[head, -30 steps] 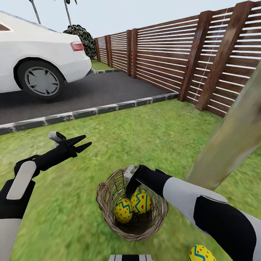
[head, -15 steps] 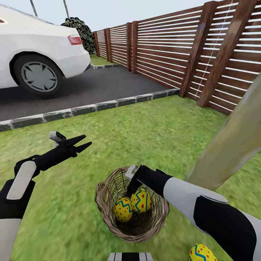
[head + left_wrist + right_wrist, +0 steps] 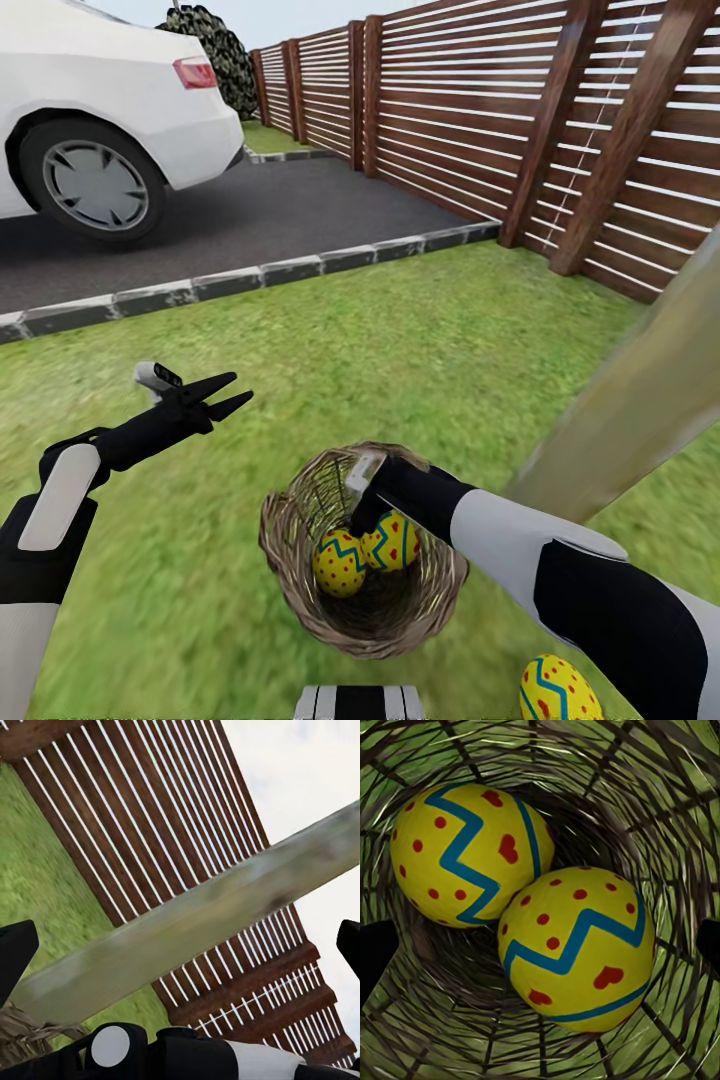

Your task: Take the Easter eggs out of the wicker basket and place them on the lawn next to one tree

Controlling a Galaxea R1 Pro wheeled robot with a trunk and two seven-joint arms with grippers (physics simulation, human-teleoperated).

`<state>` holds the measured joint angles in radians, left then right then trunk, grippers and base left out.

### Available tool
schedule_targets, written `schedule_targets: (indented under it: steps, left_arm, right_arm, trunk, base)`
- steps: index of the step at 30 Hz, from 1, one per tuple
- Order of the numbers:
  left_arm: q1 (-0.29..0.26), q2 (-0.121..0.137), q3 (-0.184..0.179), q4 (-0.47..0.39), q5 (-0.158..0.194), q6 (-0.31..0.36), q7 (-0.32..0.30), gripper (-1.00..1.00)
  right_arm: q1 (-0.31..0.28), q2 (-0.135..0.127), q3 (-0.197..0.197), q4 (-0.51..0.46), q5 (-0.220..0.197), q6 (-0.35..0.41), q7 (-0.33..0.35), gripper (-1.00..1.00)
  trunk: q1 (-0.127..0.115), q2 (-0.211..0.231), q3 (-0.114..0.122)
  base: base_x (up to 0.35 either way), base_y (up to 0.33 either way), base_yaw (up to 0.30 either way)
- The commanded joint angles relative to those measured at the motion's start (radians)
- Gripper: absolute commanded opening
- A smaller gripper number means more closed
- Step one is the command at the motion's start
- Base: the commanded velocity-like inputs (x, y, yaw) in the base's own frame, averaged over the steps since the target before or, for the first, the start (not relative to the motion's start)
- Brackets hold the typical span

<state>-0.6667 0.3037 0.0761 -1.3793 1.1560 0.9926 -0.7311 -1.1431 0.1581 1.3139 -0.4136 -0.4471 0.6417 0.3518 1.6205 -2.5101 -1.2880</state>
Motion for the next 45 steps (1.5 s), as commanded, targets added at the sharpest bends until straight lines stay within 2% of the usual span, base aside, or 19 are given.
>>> schedule_targets:
  steps: [1,11,15,21,26,30,36,41,45]
  left_arm:
    - [-0.001,0.000,0.001,0.000,-0.001,0.004,-0.004,1.00]
    - [-0.001,0.000,0.000,0.000,-0.001,0.004,-0.004,1.00]
    - [-0.001,0.000,-0.001,0.000,-0.001,0.004,-0.004,1.00]
    - [-0.001,-0.001,-0.001,0.000,-0.001,0.004,-0.004,1.00]
    - [-0.001,-0.001,-0.001,0.000,-0.001,0.003,-0.004,1.00]
    - [-0.001,-0.001,-0.001,0.000,-0.001,0.004,-0.004,1.00]
    - [-0.001,-0.001,-0.002,0.000,-0.001,0.003,-0.004,1.00]
    - [-0.001,-0.003,-0.002,0.000,-0.001,0.004,-0.004,1.00]
    - [-0.001,-0.004,-0.002,0.000,-0.001,0.003,-0.004,1.00]
  right_arm:
    - [-0.001,0.000,0.004,-0.001,0.001,0.002,0.000,1.00]
    - [-0.003,-0.004,0.008,0.001,0.003,0.004,-0.043,1.00]
    - [-0.003,-0.005,0.009,0.000,0.068,0.003,-0.042,1.00]
    - [-0.003,-0.004,0.010,0.000,0.099,0.004,-0.045,1.00]
    - [-0.003,-0.003,0.009,0.000,0.171,0.003,-0.046,1.00]
    - [-0.003,-0.003,0.009,0.000,0.203,0.003,-0.057,1.00]
    - [-0.003,-0.002,0.007,-0.002,0.212,0.001,-0.123,1.00]
    - [-0.003,-0.002,0.006,-0.005,0.215,-0.004,-0.127,1.00]
    - [-0.001,0.000,0.005,-0.014,0.217,-0.006,-0.123,1.00]
  trunk:
    - [0.000,-0.001,-0.005]
    - [0.005,-0.003,-0.043]
    - [0.006,-0.004,-0.059]
    - [0.009,-0.005,-0.082]
    - [0.010,-0.006,-0.090]
    - [0.011,-0.006,-0.101]
    - [0.014,-0.008,-0.125]
    - [0.016,-0.009,-0.144]
    - [0.016,-0.009,-0.144]
  base:
    - [0.000,0.000,0.000]
    - [0.000,0.000,0.000]
    - [0.000,0.000,0.000]
    - [0.000,0.000,0.000]
    - [0.000,0.000,0.000]
    - [0.000,0.000,0.000]
    - [0.000,0.000,0.000]
    - [0.000,0.000,0.000]
    - [0.000,0.000,0.000]
